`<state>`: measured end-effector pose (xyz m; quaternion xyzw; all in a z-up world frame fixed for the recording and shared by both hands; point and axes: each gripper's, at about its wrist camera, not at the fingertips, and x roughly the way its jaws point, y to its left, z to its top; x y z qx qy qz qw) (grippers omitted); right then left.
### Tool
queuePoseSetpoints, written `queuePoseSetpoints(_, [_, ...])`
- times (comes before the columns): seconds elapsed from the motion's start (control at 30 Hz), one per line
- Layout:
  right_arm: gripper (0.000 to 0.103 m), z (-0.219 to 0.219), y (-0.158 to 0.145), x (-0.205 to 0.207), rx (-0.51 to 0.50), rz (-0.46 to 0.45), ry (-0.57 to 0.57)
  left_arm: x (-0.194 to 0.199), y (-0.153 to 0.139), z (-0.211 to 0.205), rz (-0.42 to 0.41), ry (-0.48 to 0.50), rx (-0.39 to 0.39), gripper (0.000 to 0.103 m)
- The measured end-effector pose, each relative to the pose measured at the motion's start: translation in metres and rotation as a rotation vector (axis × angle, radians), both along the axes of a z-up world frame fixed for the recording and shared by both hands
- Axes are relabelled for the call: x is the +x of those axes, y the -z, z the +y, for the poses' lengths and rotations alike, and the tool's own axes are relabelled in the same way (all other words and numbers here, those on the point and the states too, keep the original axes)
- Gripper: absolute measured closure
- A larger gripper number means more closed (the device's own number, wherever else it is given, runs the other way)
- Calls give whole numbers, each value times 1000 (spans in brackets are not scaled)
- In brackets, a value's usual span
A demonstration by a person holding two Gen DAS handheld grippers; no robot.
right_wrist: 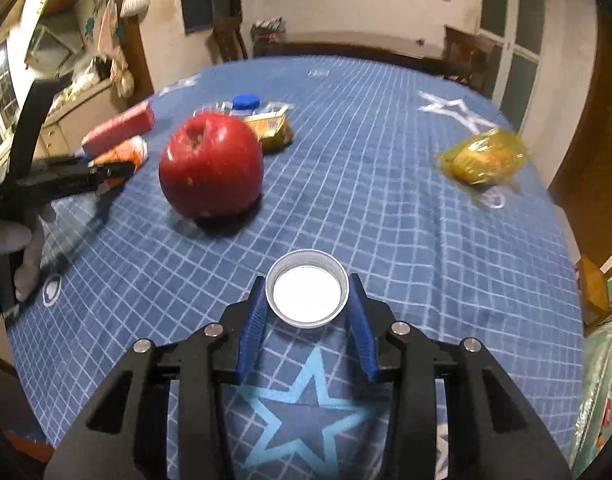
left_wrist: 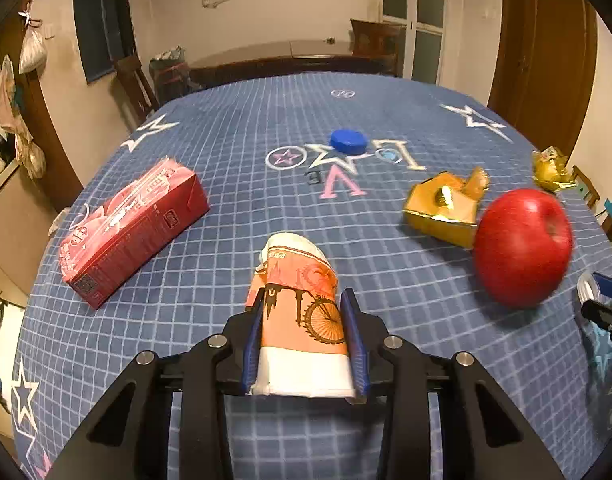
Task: Collect trash
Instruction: 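Carry the paper cup in the left tool while the right tool carries the white cup over the bin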
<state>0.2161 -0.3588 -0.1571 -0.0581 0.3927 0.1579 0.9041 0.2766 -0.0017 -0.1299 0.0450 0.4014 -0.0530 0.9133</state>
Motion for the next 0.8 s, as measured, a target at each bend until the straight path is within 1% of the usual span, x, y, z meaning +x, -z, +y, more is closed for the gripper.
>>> queuePoseSetpoints(0.1, [65, -8, -10, -14, 21, -50, 35, -18, -12, -14, -57, 17, -10, 66])
queuePoseSetpoints(0.27, [65, -19, -32, -45, 57, -167, 103, -50, -35, -40, -140, 49, -58, 66])
queuePoseSetpoints(0.37, [65, -25, -46, -60, 78, -229, 135, -74, -49, -65, -196, 89, -82, 66])
queuePoseSetpoints(0.53, [65, -28, -67, -82, 83, -324, 177, -105, -72, -105, -269, 156, -129, 66])
queuePoseSetpoints(0.63, [65, -30, -76, -96, 71, -376, 200, -119, -83, -126, -296, 187, -153, 66])
queuePoseSetpoints(0.8, [65, -41, -86, -109, 63, -422, 238, -139, -91, -157, -337, 227, -164, 66])
